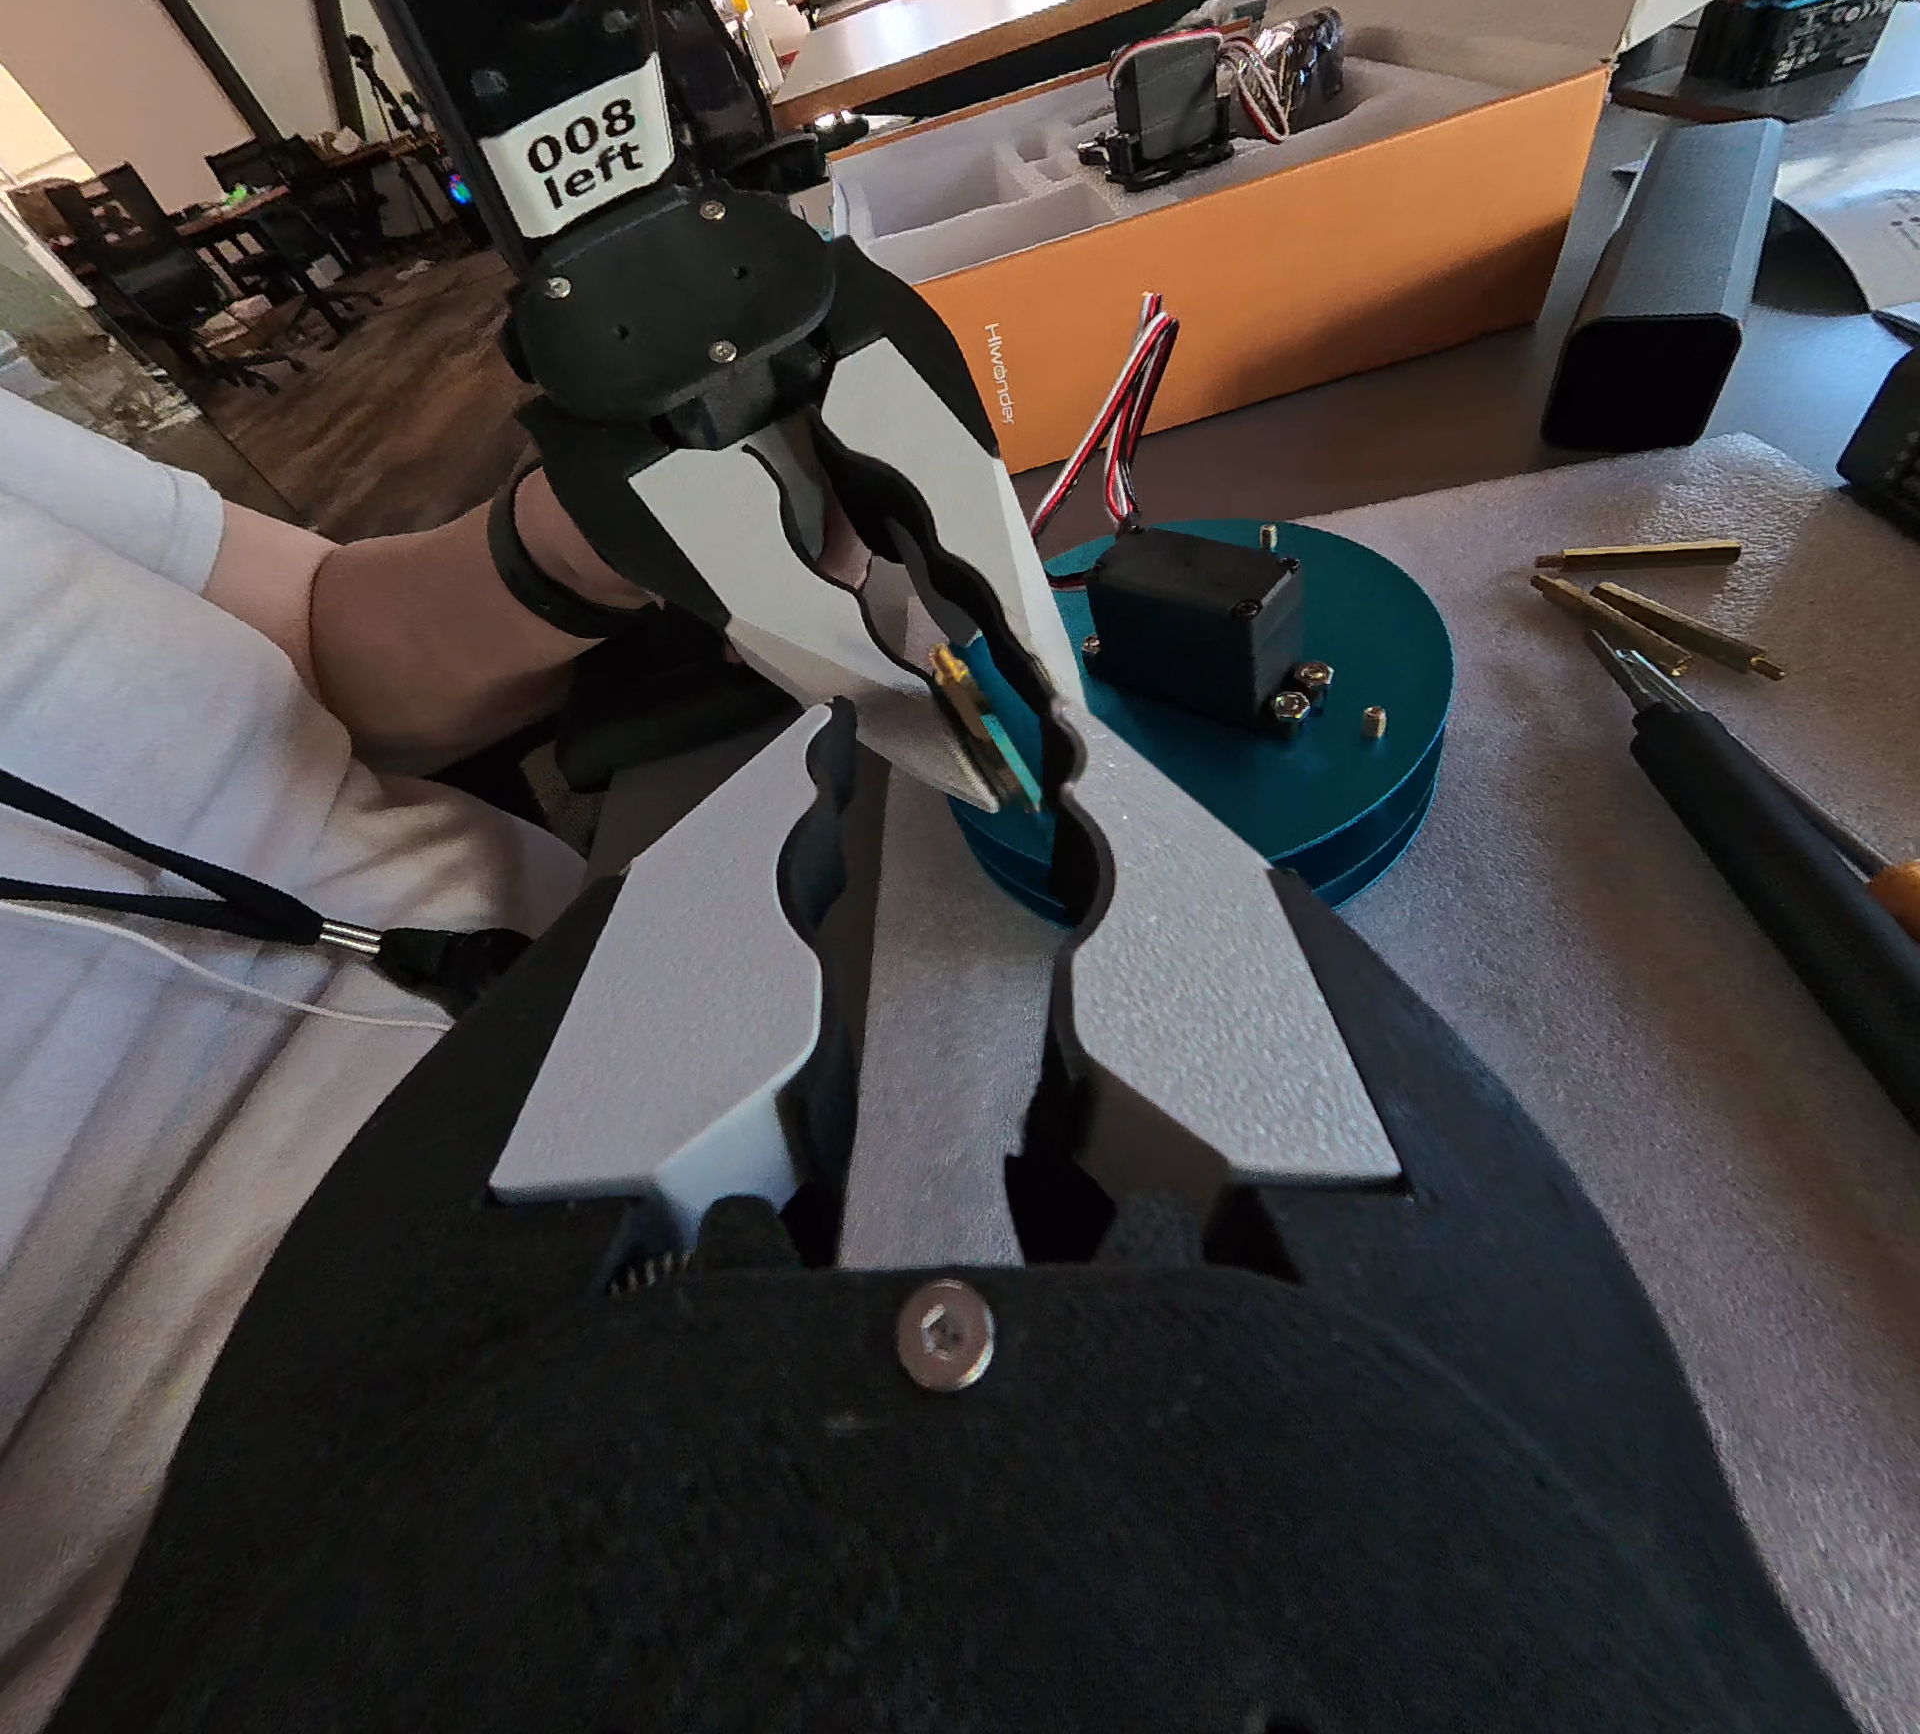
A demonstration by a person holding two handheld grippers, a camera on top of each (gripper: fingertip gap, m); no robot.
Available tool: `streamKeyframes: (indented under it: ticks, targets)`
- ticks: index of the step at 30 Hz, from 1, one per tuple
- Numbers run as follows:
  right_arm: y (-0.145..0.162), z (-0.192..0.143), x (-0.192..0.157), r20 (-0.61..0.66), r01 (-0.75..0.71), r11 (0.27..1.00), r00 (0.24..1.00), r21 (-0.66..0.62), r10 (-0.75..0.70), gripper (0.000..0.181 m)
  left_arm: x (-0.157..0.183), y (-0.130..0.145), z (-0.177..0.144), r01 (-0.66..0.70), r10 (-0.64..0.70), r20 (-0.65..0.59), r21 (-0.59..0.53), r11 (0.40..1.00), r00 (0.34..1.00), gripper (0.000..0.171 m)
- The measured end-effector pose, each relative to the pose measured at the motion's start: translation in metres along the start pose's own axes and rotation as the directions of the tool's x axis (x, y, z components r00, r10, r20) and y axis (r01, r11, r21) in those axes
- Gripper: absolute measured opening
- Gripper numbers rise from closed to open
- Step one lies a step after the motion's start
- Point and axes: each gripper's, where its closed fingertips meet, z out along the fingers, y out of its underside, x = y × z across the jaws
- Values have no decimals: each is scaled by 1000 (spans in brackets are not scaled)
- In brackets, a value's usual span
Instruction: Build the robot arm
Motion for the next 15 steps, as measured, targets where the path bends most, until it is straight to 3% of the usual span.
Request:
streamKeyframes:
  ticks: [15]
  targets:
    - [2, -1, 2, 26, -42, 999, 999, 22, 42, 33, -6, 1, -10, 21, -21, 20, -12, 1000, 1000, 19]
